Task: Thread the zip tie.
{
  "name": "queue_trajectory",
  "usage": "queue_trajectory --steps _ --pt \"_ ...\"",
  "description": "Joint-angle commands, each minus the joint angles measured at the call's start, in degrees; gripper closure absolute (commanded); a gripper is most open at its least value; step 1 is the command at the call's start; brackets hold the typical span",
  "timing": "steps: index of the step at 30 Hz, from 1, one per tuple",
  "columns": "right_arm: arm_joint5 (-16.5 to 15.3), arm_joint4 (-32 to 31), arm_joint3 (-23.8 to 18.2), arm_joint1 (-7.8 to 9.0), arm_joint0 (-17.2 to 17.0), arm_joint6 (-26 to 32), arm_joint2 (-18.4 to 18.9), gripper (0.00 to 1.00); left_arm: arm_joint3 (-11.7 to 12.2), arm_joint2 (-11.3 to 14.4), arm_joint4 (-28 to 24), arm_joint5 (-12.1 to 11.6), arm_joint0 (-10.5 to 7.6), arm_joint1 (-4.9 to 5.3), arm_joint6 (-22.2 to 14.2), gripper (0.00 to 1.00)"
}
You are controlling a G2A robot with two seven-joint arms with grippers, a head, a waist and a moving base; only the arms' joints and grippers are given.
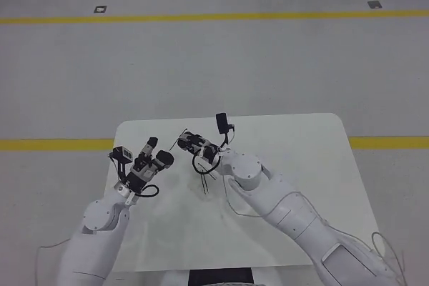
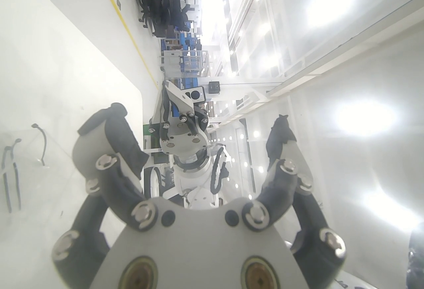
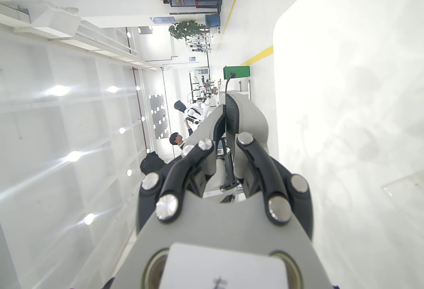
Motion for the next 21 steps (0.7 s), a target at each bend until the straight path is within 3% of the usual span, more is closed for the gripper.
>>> queue_trajectory --steps 1,2,3,9,14,21 --pt "0.75 -0.41 -0.52 -0.04 -0.36 -0.16 0.35 1.0 0.1 0.13 0.15 -0.23 0.07 0.03 0.31 0.19" --pt "0.99 -0.57 -0.68 -0.06 -0.5 -0.23 0.5 1.0 0.29 0.2 0.26 -0.22 0.1 0.05 0.44 0.4" --pt "1.24 -0.94 -0.81 -0.09 -0.59 -0.33 0.6 1.0 0.43 0.26 0.56 -0.16 0.09 0.08 0.51 0.53" --pt "2.13 -2.74 -1.66 -0.28 -1.21 -0.49 1.22 1.0 0.57 0.39 1.39 0.01 0.12 0.23 1.26 0.75" --pt "2.86 -3.31 -2.27 -0.53 -1.68 -0.04 1.62 1.0 0.97 0.74 2.31 -0.2 -0.04 0.35 1.42 0.82" --pt "3.21 -3.74 -2.56 -0.95 -2.13 0.54 2.04 1.0 1.29 1.09 3.2 -0.25 -0.21 0.49 1.45 0.83"
